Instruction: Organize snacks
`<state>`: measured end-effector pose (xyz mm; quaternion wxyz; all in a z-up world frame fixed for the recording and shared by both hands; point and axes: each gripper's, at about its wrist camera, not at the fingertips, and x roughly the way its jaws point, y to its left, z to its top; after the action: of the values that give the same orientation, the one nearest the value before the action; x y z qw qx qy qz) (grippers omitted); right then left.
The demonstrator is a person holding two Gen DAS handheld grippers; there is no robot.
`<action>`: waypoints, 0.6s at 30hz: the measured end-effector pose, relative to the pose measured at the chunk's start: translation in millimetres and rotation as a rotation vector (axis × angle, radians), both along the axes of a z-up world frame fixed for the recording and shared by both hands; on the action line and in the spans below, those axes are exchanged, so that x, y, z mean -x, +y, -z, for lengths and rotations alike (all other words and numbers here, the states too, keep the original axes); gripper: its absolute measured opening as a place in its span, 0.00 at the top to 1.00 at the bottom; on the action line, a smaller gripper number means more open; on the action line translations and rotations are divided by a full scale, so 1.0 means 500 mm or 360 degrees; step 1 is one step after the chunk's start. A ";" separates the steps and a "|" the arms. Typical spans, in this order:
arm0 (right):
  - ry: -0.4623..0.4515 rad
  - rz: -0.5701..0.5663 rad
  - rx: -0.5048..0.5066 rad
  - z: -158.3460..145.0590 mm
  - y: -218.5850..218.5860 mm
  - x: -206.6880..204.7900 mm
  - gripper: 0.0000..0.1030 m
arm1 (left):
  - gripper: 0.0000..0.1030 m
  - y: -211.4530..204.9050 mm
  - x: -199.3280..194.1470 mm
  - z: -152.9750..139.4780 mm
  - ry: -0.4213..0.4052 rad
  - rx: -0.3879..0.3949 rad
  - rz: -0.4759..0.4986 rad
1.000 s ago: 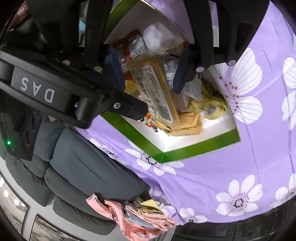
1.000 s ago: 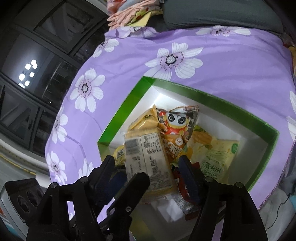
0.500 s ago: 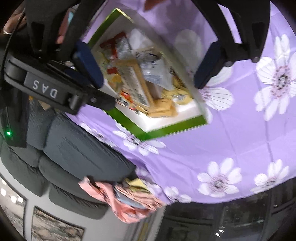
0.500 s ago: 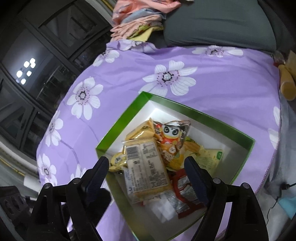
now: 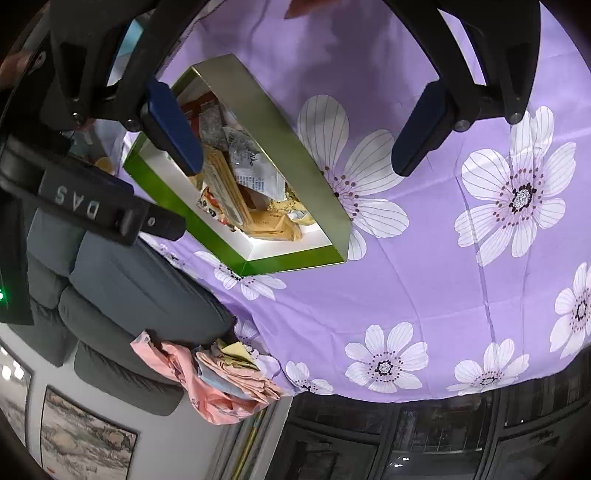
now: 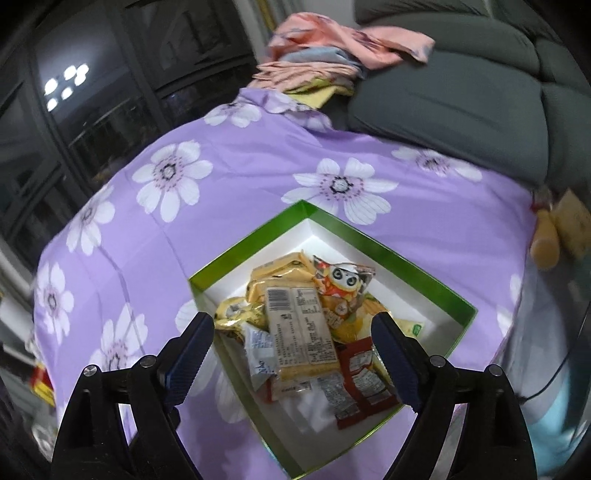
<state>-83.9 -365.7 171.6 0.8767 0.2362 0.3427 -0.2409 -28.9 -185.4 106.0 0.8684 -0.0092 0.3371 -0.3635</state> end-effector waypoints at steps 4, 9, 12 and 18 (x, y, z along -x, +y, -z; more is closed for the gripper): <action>-0.0006 0.0009 0.0075 -0.019 0.023 0.005 0.15 | 0.01 0.018 0.003 -0.012 -0.0002 0.0023 -0.0029; -0.0029 0.0009 0.0117 -0.037 0.041 0.011 0.15 | 0.01 0.039 0.006 -0.029 0.0001 0.0068 -0.0041; -0.0034 0.0040 0.0147 -0.047 0.048 0.018 0.15 | 0.01 0.048 0.002 -0.035 0.0006 0.0088 -0.0048; -0.0063 0.0077 0.0148 -0.057 0.053 0.028 0.15 | 0.01 0.054 0.003 -0.039 0.0017 0.0100 -0.0040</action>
<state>-98.1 -339.2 200.3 0.8873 0.2083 0.3079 -0.2730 -30.3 -158.6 125.6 0.8704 -0.0427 0.3301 -0.3628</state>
